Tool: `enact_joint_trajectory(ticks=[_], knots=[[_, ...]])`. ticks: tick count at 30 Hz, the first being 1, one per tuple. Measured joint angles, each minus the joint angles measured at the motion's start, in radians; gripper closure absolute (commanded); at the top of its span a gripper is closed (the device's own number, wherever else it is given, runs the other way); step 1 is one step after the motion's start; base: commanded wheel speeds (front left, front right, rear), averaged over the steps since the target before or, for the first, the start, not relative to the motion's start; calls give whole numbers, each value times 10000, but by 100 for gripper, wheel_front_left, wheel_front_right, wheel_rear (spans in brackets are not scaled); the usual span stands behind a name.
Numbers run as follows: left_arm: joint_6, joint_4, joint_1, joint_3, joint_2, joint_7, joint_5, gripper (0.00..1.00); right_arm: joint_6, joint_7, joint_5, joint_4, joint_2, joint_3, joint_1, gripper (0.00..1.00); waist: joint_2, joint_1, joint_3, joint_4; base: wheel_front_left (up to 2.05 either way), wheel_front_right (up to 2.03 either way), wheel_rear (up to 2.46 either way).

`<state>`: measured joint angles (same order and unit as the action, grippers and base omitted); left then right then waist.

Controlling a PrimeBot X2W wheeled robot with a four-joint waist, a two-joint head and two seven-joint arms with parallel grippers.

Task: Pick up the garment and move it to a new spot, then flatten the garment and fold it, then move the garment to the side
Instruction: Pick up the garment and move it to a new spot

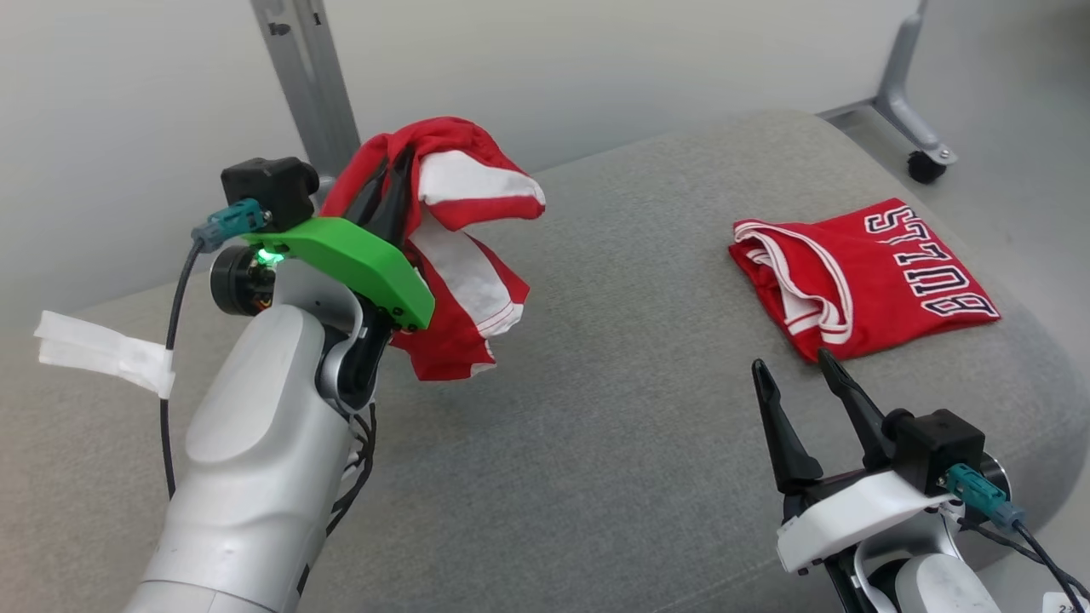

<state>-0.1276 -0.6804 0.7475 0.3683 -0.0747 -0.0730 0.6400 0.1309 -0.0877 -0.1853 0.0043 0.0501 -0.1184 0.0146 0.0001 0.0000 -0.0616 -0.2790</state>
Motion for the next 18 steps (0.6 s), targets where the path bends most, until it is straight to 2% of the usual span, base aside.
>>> enact_joint_trajectory(ticks=[7,12,13,14,18], knots=[[0,-723,-329,537,8,-435,201,100,-2,-54,-4,-107,8,167,93,0,0,0,386,-1360,0,0,0],[-6,-1632,-363,924,33,-573,368,99,-2,-213,-67,-192,17,441,-58,0,0,0,882,-1980,0,0,0],[-12,-1914,-403,976,-6,-579,372,19,-2,-245,-69,-198,8,460,-61,0,0,0,983,-2071,0,0,0],[-12,-2148,-453,993,-44,-612,389,0,-2,-253,-69,-196,-2,468,-62,0,0,0,1055,-2144,0,0,0],[-12,-2823,-691,999,-58,-759,736,0,-2,-194,-33,-117,6,449,-92,0,0,0,1219,-2380,0,0,0]])
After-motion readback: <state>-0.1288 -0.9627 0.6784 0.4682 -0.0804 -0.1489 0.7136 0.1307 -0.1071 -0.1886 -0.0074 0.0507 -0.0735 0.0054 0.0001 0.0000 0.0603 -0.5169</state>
